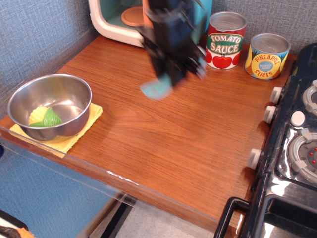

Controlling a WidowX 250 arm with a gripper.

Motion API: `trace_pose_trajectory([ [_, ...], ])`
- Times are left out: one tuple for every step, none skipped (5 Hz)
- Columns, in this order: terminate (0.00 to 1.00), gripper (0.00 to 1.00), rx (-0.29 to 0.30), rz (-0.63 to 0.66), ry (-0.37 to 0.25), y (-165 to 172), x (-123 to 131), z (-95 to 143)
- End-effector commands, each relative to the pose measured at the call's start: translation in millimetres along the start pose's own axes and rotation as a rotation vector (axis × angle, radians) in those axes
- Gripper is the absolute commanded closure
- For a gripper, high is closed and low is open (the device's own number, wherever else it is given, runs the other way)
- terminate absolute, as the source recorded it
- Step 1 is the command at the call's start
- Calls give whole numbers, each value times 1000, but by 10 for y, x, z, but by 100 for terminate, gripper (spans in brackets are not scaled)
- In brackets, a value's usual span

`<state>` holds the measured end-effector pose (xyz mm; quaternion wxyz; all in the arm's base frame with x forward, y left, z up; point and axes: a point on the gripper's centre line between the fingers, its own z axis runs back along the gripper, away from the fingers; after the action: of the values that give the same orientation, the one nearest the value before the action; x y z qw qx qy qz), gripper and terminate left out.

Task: Move the blue brush in front of the pot

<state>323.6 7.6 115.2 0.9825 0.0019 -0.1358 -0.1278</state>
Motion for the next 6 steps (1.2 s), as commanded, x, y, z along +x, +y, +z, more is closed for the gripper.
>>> trace_pose_trajectory([
  [0, 100, 97, 218, 37, 993, -47, 33],
  [0, 100, 131, 290, 74, 1470, -218, -72],
  [0, 100, 157, 293, 114, 1867, -345, -185],
  [0, 100, 171, 278, 134, 2005, -375, -326],
  [0, 100, 167, 244, 139, 2096, -332, -481],
  [0, 100, 144, 226, 145, 2094, -262, -651],
])
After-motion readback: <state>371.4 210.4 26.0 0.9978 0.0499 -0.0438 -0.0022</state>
